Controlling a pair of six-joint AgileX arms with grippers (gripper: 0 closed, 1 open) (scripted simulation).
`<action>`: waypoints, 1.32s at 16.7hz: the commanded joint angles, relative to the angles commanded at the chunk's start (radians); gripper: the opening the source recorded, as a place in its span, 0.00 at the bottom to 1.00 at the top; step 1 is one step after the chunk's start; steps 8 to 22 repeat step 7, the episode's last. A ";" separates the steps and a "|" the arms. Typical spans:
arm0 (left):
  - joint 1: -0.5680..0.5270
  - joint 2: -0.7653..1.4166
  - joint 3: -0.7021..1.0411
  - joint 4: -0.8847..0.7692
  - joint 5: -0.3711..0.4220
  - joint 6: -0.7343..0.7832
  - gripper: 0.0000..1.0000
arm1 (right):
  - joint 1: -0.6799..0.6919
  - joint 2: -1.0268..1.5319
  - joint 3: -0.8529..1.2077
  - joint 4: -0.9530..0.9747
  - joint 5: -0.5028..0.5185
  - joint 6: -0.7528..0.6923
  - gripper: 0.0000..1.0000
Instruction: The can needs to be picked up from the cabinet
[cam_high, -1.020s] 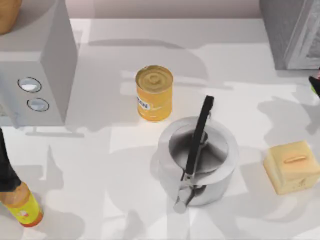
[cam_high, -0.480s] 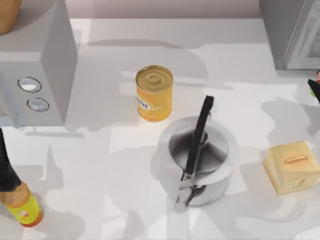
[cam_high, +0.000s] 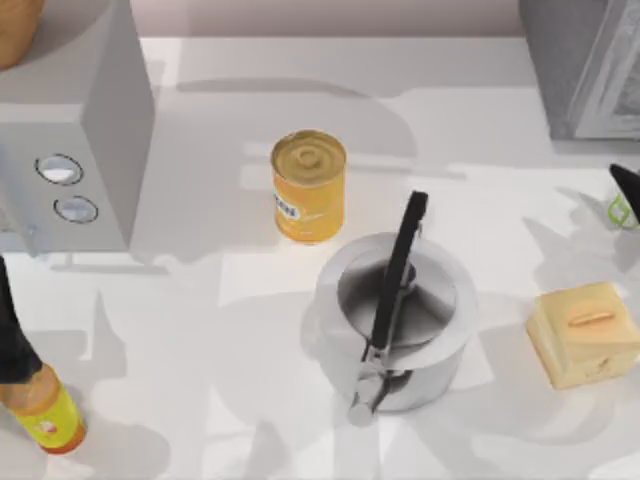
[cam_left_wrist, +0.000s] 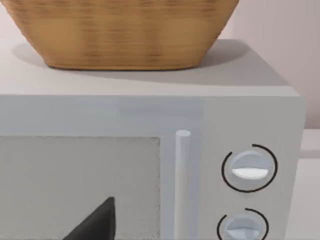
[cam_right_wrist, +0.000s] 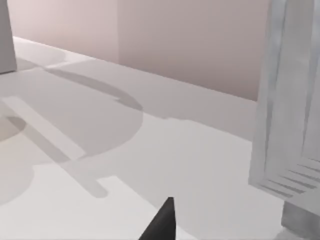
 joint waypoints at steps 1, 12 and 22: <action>0.000 0.000 0.000 0.000 0.000 0.000 1.00 | 0.000 0.000 0.000 0.000 0.000 0.000 0.98; 0.000 0.000 0.000 0.000 0.000 0.000 1.00 | 0.000 0.000 0.000 0.000 0.000 0.000 1.00; 0.000 0.000 0.000 0.000 0.000 0.000 1.00 | 0.000 0.000 0.000 0.000 0.000 0.000 1.00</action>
